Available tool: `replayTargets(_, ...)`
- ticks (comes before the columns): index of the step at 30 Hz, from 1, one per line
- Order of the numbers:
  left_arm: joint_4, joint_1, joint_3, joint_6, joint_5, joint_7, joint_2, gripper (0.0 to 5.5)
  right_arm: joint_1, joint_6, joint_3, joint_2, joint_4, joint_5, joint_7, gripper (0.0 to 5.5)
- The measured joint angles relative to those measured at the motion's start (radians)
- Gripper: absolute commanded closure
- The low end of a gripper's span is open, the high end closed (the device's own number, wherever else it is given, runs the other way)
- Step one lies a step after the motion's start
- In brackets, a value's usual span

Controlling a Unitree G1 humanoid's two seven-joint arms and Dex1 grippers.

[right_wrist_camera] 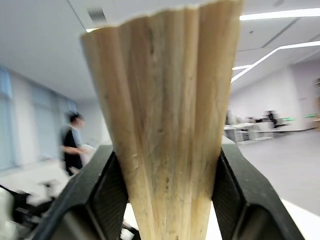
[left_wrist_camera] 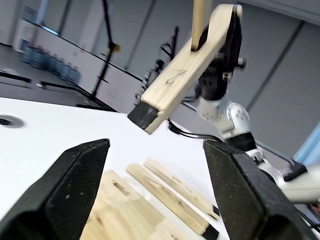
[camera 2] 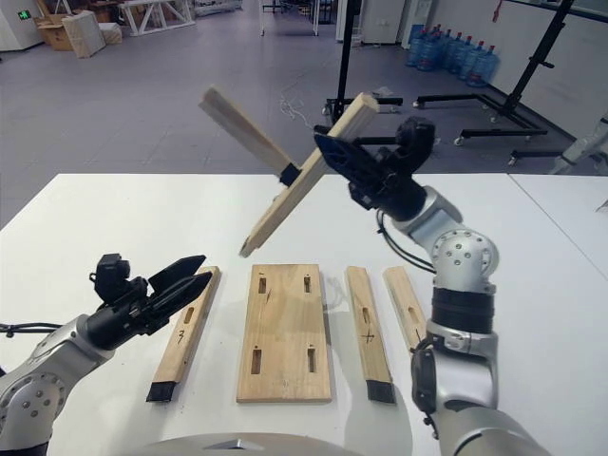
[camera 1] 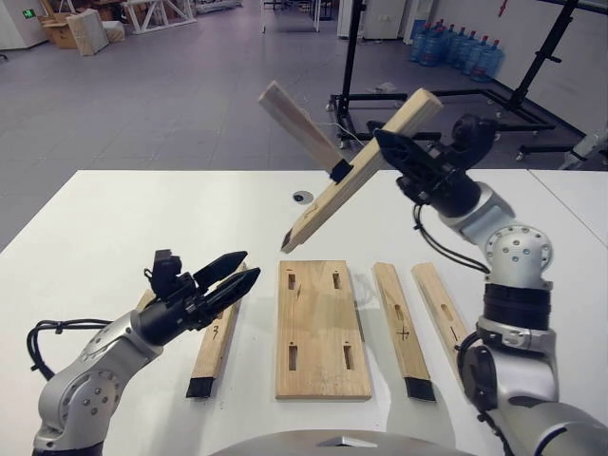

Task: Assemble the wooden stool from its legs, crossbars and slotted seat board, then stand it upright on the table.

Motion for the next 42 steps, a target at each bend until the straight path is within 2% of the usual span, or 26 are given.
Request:
replayTargets(4,0.003,0.052,0.041,-0.009,-0.033,0.03,-0.035,2.09,-0.023,-0.079,0.082,-0.077,0.098,-0.133,0.173,3.44)
replayTargets(9,0.007,0.068,0.027,-0.008,-0.015,0.06,-0.045,2.09,0.002,-0.293,0.185,-0.081,0.163,-0.306,0.336,3.44)
replayTargets(16,0.027,0.031,0.007,-0.003,0.012,0.06,-0.032,2.09,0.009,-0.422,0.221,-0.08,0.31,-0.391,0.467,3.44)
replayTargets(31,0.044,0.026,-0.002,-0.003,0.054,0.057,-0.016,2.09,0.012,-0.478,0.246,-0.08,0.432,-0.445,0.565,3.44)
replayTargets(38,0.052,0.022,-0.019,-0.005,0.088,0.061,-0.019,2.09,-0.045,-0.396,0.266,-0.098,0.554,-0.458,0.569,3.44)
replayTargets(39,0.055,0.024,-0.02,-0.007,0.09,0.061,-0.023,2.09,-0.056,-0.394,0.268,-0.098,0.568,-0.469,0.561,3.05)
replayTargets(42,0.066,0.033,-0.028,-0.016,0.11,0.061,-0.032,2.09,-0.069,-0.385,0.278,-0.097,0.59,-0.517,0.514,2.64)
